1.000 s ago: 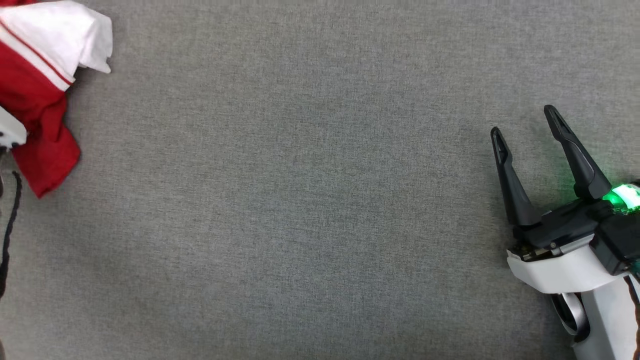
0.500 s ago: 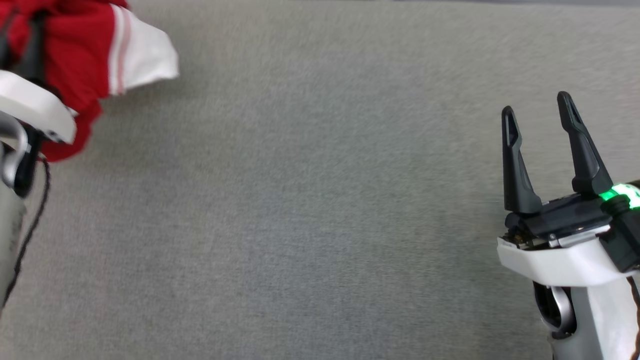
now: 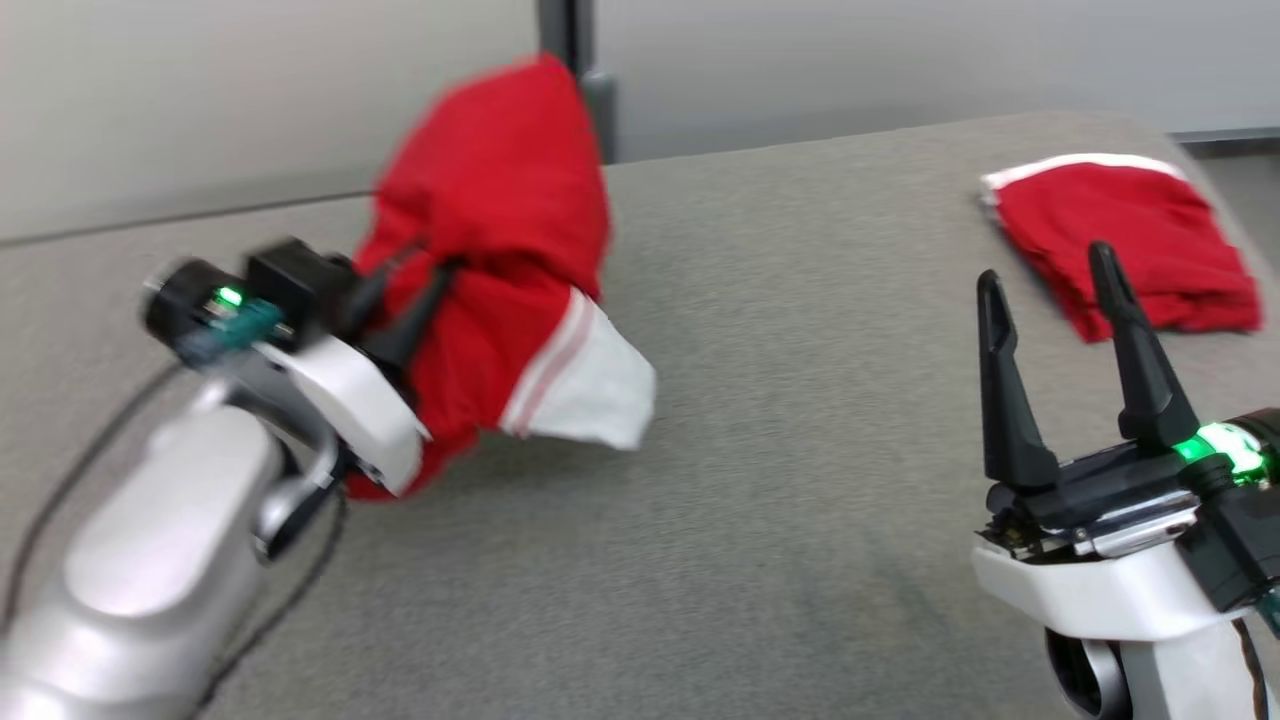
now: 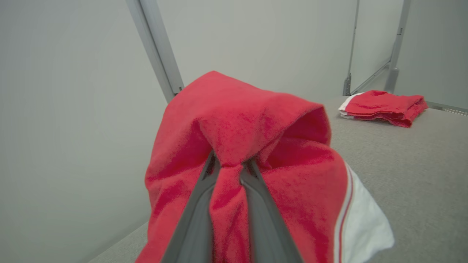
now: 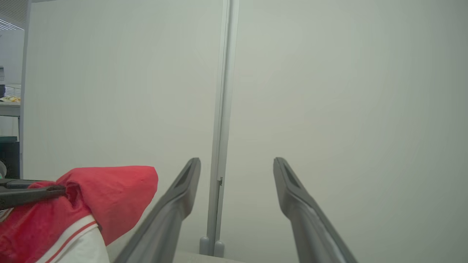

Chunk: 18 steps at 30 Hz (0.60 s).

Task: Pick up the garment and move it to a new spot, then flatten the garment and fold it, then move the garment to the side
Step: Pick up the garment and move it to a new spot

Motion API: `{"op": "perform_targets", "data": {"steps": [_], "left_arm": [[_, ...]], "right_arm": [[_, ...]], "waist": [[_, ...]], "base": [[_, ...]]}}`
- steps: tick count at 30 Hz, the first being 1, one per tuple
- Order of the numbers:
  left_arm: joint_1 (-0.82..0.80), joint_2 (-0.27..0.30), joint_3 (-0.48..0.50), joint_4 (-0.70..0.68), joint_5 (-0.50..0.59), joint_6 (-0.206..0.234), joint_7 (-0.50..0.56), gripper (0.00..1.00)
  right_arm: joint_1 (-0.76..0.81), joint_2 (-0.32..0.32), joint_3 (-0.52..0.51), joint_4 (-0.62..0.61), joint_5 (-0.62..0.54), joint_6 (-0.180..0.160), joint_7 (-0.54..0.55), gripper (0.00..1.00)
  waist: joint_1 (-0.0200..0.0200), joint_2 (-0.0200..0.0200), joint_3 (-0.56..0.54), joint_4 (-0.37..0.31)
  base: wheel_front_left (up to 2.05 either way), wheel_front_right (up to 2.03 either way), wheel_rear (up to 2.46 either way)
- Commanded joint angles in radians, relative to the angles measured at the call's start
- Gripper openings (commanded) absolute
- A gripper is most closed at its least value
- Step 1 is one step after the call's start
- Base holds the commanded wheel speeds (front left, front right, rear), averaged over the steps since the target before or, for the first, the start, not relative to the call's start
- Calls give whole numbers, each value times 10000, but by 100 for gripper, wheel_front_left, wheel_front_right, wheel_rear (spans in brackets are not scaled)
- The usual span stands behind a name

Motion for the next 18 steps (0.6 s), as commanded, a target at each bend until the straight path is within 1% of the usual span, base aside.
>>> {"op": "perform_targets", "data": {"steps": [1, 5, 7, 11, 12, 13, 15, 18], "left_arm": [[246, -116, -155, -112, -8, -11, 128, 0], [458, -585, -838, 68, 366, 84, 359, 0], [566, -854, -1097, 425, 513, 135, 321, 0], [581, -1406, -1701, 1506, 1009, 160, 16, 0], [542, -1542, -1797, 1788, 1119, 189, -86, 34], [526, -1715, -1873, 1999, 1166, 205, -262, 100], [593, -2068, -1864, 2356, 1097, 266, -630, 100], [773, -2437, -1629, 2528, 931, 530, -1138, 100]], "right_arm": [[136, -7, 80, -34, -102, -14, -3, 100], [193, 86, 254, -91, -204, -14, -3, 100], [177, 132, 397, -83, -232, -14, -3, 100], [160, 229, 466, -6, -123, -13, -3, 100], [153, 238, 470, 24, -71, -13, -3, 100], [159, 247, 458, 81, -38, -14, -3, 100], [226, 269, 437, 212, -7, -14, -2, 100], [393, 287, 389, 408, 53, -13, -2, 100]], "waist": [[-1, -1, -414, -770], [-1, -1, -91, -1361], [-1, -1, 159, -1660], [-1, -1, 633, -2047], [-1, -1, 720, -2102], [-1, -1, 776, -2124], [-1, -1, 807, -2087], [-1, -1, 672, -1799]], "base": [[0, 0, 0], [0, 0, 0], [0, 0, 0], [0, 0, 0], [0, 0, 0], [0, 0, 0], [0, 0, 0], [0, 0, 0]]}}
